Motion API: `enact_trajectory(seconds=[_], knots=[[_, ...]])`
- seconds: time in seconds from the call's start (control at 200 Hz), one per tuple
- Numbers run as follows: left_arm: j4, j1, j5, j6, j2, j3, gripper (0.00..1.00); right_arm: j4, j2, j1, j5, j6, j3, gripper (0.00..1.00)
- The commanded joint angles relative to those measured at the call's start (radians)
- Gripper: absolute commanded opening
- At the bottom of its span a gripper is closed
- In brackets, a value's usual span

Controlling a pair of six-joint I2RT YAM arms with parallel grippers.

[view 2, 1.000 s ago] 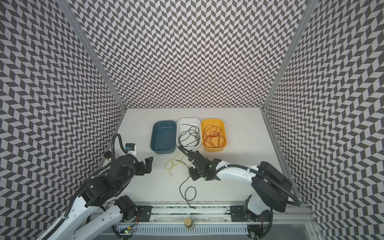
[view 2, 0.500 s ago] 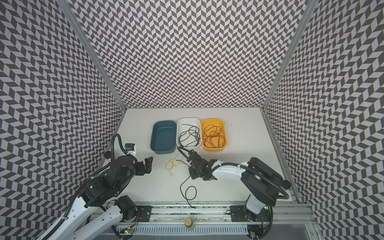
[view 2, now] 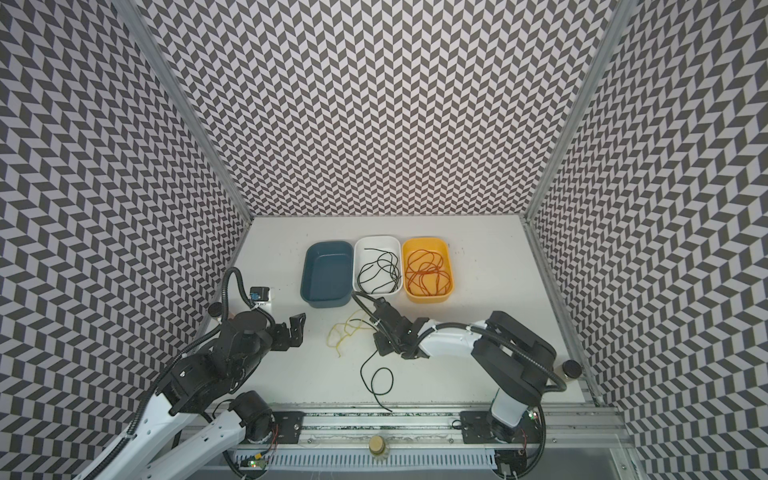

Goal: Untangle the cables

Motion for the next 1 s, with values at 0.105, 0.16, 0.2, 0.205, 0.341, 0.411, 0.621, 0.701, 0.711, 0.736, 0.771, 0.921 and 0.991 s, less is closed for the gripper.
enact_trajectory(seconds=[0.105, 0.16, 0.2, 0.205, 0.341, 0.411, 0.621, 0.701, 0.711, 0.736, 0.771, 0.921, 0.991], knots=[[0.011, 0.000, -0.015, 0.000, -0.007, -0.010, 1.00, -0.008, -0.010, -0.004, 0.042, -0.020, 0.006, 0.00], [0.011, 0.000, -0.015, 0.000, -0.005, -0.011, 1.00, -0.019, -0.030, -0.005, 0.052, -0.028, 0.006, 0.00], [0.011, 0.001, -0.015, 0.000, -0.005, -0.010, 1.00, -0.032, -0.050, -0.004, 0.070, -0.033, 0.006, 0.00], [0.011, 0.000, -0.015, 0.000, -0.004, -0.010, 1.00, -0.034, -0.052, -0.004, 0.072, -0.035, 0.006, 0.00], [0.011, 0.000, -0.013, 0.000, -0.002, -0.011, 1.00, -0.073, -0.122, -0.004, 0.127, -0.062, 0.008, 0.00], [0.009, -0.001, -0.013, 0.000, -0.001, -0.011, 1.00, -0.091, -0.159, -0.004, 0.155, -0.079, 0.011, 0.00], [0.009, -0.001, -0.012, -0.001, 0.007, -0.011, 1.00, -0.170, -0.268, -0.001, 0.221, -0.177, 0.045, 0.00], [0.009, -0.001, -0.010, 0.000, 0.010, -0.010, 1.00, -0.183, -0.316, 0.001, 0.233, -0.223, 0.049, 0.00], [0.009, -0.001, -0.010, 0.000, 0.010, -0.010, 1.00, -0.183, -0.322, 0.001, 0.234, -0.227, 0.050, 0.00], [0.009, -0.001, -0.010, 0.000, 0.011, -0.011, 1.00, -0.183, -0.339, 0.001, 0.237, -0.242, 0.049, 0.00], [0.009, -0.001, -0.010, 0.000, 0.011, -0.010, 1.00, -0.182, -0.361, 0.002, 0.240, -0.257, 0.047, 0.00], [0.009, -0.003, -0.006, -0.003, 0.011, -0.011, 1.00, -0.142, -0.441, 0.002, 0.243, -0.316, 0.020, 0.00], [0.010, -0.008, -0.002, -0.003, 0.011, -0.011, 1.00, -0.130, -0.466, 0.001, 0.251, -0.341, 0.016, 0.00]])
